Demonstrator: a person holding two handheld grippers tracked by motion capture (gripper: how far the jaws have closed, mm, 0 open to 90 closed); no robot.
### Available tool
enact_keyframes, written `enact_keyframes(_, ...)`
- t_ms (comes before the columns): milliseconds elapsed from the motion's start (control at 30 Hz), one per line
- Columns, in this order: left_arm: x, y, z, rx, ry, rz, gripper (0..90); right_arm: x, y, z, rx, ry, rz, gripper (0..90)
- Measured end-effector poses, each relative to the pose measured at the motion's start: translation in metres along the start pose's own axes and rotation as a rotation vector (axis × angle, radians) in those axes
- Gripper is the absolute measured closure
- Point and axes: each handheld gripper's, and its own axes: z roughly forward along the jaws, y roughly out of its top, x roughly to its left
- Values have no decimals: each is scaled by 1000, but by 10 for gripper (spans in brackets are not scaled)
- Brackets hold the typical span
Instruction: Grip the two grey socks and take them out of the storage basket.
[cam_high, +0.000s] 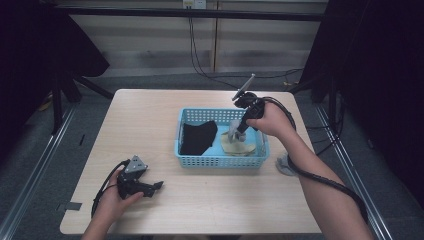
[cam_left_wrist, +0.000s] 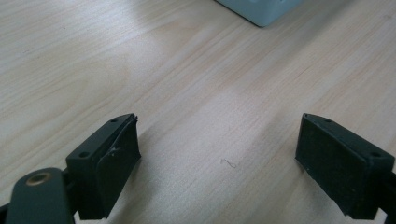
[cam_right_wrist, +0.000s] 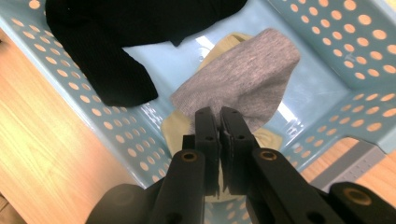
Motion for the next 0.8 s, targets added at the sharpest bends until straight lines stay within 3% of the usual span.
enact_keyframes(233, 0, 0, 0, 3, -2, 1, 128, -3, -1, -14, 6, -4, -1, 868)
enact_keyframes(367, 0, 0, 0, 3, -3, 1, 128, -7, -2, -28, -23, 2, 12, 867)
enact_keyframes(800, 0, 0, 0, 2, -3, 2, 128, -14, -7, -55, -41, -9, 24, 866)
